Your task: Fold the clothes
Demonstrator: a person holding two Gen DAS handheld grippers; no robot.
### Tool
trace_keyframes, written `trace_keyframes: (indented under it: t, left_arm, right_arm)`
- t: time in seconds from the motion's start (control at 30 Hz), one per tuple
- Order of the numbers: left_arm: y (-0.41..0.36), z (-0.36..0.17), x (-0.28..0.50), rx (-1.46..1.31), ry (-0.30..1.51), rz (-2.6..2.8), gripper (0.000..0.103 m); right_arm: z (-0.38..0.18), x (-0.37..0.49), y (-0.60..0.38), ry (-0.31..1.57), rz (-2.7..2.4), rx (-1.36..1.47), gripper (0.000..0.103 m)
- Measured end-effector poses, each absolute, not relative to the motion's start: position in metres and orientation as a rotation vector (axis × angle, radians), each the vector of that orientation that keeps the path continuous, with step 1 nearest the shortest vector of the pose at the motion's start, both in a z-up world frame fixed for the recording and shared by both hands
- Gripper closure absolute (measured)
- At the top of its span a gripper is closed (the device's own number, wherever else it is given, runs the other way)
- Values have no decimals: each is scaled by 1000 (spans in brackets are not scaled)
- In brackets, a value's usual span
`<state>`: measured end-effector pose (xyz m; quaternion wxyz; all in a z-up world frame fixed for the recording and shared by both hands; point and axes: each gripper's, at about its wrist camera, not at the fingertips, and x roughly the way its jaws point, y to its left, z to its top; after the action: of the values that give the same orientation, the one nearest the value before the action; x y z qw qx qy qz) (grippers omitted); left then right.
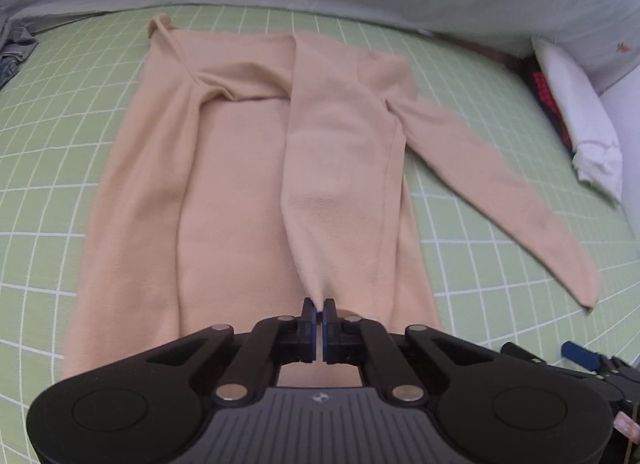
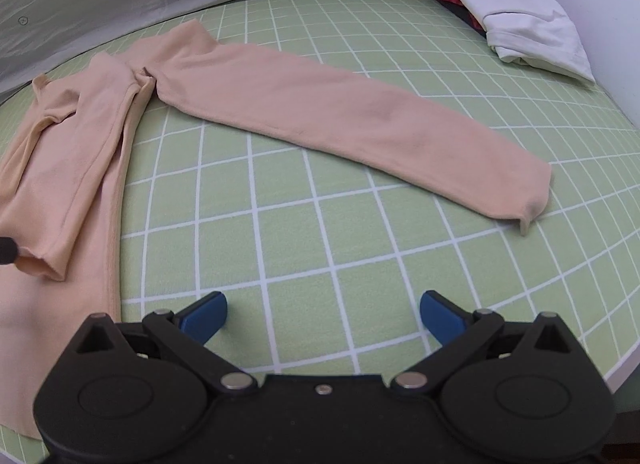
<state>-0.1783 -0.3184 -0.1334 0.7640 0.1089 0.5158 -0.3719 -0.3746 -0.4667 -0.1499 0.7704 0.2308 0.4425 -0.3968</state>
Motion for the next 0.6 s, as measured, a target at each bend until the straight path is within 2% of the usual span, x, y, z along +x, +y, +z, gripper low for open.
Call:
trace_keyframes:
  t: [0.37, 0.6]
  left_arm:
    - [-205, -83, -175, -9, 1087, -722, 101]
    - [-144, -112, -162, -128, 1189, -563, 101]
  right_arm:
    - [-150, -372, -466, 959, -942, 556, 0]
    - [-150, -370, -460, 948, -978, 572, 0]
